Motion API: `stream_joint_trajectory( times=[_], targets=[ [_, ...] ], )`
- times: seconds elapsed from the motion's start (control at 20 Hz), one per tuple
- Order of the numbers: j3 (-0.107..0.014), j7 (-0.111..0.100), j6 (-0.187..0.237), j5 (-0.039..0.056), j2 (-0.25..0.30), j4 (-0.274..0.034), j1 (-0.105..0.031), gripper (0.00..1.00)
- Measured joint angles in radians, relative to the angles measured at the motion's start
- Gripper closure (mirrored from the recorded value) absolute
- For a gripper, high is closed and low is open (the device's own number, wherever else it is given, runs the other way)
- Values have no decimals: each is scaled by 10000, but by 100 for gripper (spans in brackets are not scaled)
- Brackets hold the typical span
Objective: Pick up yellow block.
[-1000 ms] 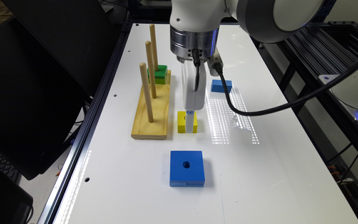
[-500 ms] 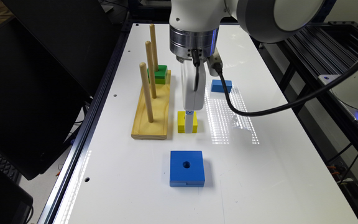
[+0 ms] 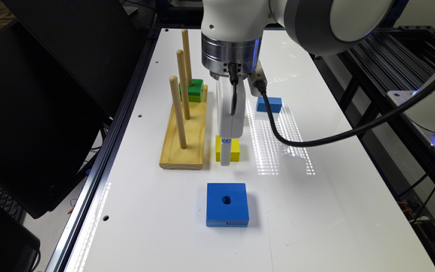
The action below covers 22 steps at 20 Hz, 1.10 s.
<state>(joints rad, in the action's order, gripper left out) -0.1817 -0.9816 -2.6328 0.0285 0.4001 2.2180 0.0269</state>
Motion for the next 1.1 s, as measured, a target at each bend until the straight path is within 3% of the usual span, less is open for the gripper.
stream_joint_trajectory(
  times=[0.65,0.8,1.1],
  targets=[
    [17,0,-182,22,329,-70,1,0],
    [60,-31,-459,94,591,-101,25,0],
    [72,-110,-462,179,597,-107,44,0]
  ],
)
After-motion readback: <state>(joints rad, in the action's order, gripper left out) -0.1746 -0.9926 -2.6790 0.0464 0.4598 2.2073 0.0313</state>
